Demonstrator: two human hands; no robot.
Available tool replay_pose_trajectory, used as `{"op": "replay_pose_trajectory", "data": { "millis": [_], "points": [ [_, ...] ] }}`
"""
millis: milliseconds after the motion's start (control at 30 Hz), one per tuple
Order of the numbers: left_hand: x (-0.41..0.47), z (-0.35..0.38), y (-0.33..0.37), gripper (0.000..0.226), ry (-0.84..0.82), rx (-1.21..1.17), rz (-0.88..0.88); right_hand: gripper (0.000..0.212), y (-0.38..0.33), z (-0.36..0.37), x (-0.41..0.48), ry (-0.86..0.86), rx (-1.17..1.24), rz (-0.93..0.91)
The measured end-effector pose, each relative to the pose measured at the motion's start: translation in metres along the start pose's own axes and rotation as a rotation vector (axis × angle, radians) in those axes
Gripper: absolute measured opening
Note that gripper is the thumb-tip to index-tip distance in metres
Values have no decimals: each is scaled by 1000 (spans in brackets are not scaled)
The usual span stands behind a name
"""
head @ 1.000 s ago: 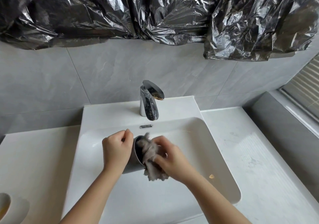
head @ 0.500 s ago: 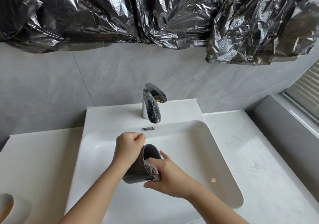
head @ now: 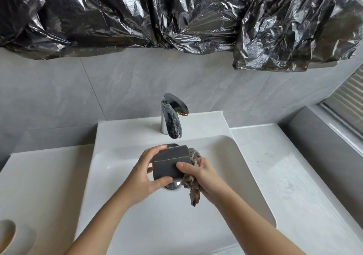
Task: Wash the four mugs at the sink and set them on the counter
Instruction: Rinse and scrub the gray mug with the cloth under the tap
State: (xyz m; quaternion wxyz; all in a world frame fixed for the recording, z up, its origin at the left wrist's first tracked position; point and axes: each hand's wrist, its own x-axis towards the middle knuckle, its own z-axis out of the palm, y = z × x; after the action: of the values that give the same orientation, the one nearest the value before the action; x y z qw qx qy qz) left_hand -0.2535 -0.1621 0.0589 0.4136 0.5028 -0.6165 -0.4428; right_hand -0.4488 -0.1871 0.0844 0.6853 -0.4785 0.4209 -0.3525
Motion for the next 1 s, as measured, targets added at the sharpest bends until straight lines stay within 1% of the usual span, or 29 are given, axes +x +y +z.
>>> {"op": "replay_pose_trajectory", "data": {
  "millis": [33,100,200,267,300,333,367,400,467,533,567,600,667,733,800,833,900,933,1000],
  "points": [
    [0,-1,1,68,4,-27,-29,31,-1,1,0,-24,37,15],
    [0,0,7,64,32,-94,-75,31,0,-1,-1,-39,24,11],
    [2,2,14,59,98,-302,-189,16,-3,-1,-4,-78,-94,-43],
    [5,1,19,64,69,-444,-409,16,-2,-3,-5,-102,-151,-70],
    [5,0,23,64,12,-466,-537,17,-3,-2,-6,-108,-174,-75],
    [4,-1,26,62,-48,-458,-627,17,-4,-1,-7,-106,-173,-73],
    [3,0,27,59,-87,-429,-662,16,-4,-1,-8,-96,-151,-70],
    [0,2,25,59,-98,-382,-640,15,-3,0,-9,-84,-116,-57],
    [-4,7,19,68,-56,-290,-488,20,0,1,-7,-56,-32,-18],
    [-8,9,17,75,-28,-275,-340,25,0,1,-5,-42,18,15],
    [-9,9,15,71,-5,-280,-295,30,0,1,-4,-50,14,22],
    [-9,9,14,66,33,-288,-285,37,-1,1,-3,-62,-8,29],
    [-8,10,14,62,107,-402,-351,42,-2,-3,-3,-89,-74,4],
    [-8,14,12,70,135,-617,-500,37,-2,-10,-3,-131,-166,-31],
    [-10,18,11,73,95,-756,-649,28,-5,-18,-1,-157,-246,-21],
    [-11,19,12,70,67,-807,-709,25,-7,-22,0,-181,-250,0],
    [-12,19,14,60,16,-861,-784,26,-9,-27,-1,-236,-233,45],
    [-12,18,14,58,-2,-861,-811,30,-8,-27,0,-237,-234,64],
    [-12,16,12,62,-23,-851,-839,42,-1,-26,1,-160,-236,66]
  ]
}}
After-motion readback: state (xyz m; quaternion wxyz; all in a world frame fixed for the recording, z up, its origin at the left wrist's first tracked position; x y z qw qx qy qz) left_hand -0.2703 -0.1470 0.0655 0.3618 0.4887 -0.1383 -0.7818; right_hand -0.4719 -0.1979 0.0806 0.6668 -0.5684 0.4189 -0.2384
